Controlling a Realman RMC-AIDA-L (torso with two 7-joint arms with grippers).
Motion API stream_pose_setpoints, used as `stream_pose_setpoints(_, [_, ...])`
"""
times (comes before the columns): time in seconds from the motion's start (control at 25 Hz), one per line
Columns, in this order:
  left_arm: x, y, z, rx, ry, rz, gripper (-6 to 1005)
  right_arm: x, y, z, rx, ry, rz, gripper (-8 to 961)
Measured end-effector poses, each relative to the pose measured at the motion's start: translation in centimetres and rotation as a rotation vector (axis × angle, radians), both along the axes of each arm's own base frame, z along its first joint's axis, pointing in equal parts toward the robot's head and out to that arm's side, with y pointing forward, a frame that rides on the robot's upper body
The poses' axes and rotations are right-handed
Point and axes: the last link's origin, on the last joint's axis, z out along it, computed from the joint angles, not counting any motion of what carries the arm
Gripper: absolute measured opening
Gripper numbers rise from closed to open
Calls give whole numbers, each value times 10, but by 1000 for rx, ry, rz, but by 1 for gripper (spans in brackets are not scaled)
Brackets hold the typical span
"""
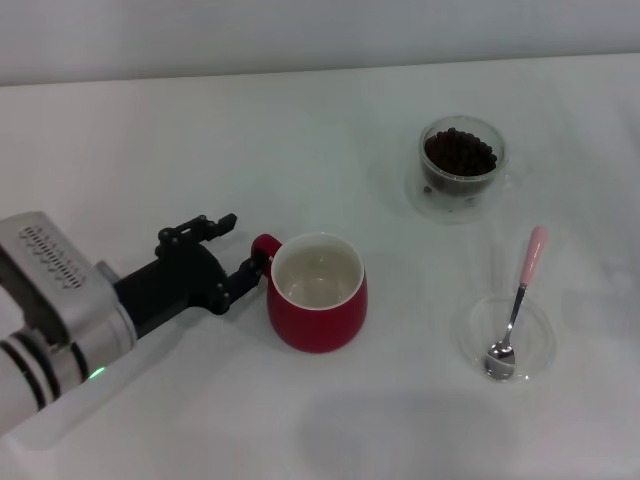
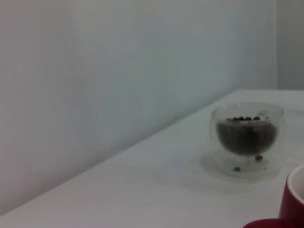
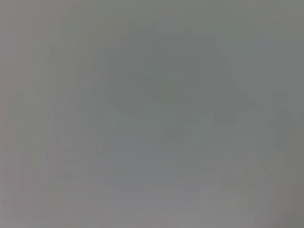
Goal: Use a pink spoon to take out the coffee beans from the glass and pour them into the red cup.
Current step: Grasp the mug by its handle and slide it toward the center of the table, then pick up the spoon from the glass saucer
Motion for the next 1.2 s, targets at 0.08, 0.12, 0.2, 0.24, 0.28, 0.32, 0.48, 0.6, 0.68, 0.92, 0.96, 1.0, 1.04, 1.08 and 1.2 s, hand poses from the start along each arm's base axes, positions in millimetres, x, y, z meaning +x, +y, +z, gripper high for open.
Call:
stream_pose_setpoints(0.08, [-5, -4, 6, 14, -18, -9, 466, 2, -2, 3, -2, -12, -3, 868])
stream_pose_setpoints(0.12, [-7, -6, 9, 19, -26, -13, 505, 4, -4, 4, -4, -16, -4, 868])
stream_pose_setpoints(0.2, [-8, -10, 11, 23, -40, -17, 581, 8, -7, 8, -16, -12, -5, 869])
stream_pose_setpoints(0.24, [-8, -11, 11, 24, -46, -19, 619, 10, -9, 11, -27, -10, -4, 869])
stream_pose_setpoints(0.28, [-9, -12, 12, 26, -52, -18, 629, 13, -9, 14, -51, 4, -1, 869])
stream_pose_setpoints(0.32, [-10, -14, 13, 29, -59, -15, 639, 16, -10, 17, -80, 16, -1, 869])
stream_pose_setpoints(0.48, [-16, -19, 19, 52, -80, -5, 668, 26, -2, 34, -238, 76, -9, 869])
stream_pose_setpoints(0.6, [-21, -21, 27, 83, -100, -2, 667, 27, 5, 48, -352, 115, -7, 869])
stream_pose_setpoints(0.68, [-24, -23, 33, 106, -116, 2, 667, 25, 11, 57, -417, 160, 1, 869])
stream_pose_setpoints(0.92, [-31, -33, 56, 199, -198, -9, 668, 7, 28, 74, -618, 288, 66, 868])
stream_pose_setpoints(0.96, [-32, -36, 59, 216, -214, -7, 668, 3, 31, 76, -655, 311, 76, 868])
stream_pose_setpoints(1.0, [-33, -38, 63, 236, -230, -4, 668, -1, 33, 76, -692, 331, 85, 868])
stream_pose_setpoints(1.04, [-34, -39, 66, 251, -239, 0, 668, -7, 35, 76, -737, 350, 97, 868])
stream_pose_setpoints(1.08, [-36, -40, 70, 277, -252, 5, 668, -12, 37, 75, -777, 366, 108, 868])
stream_pose_setpoints(1.2, [-41, -46, 82, 344, -288, 19, 667, -24, 42, 69, -875, 401, 126, 868])
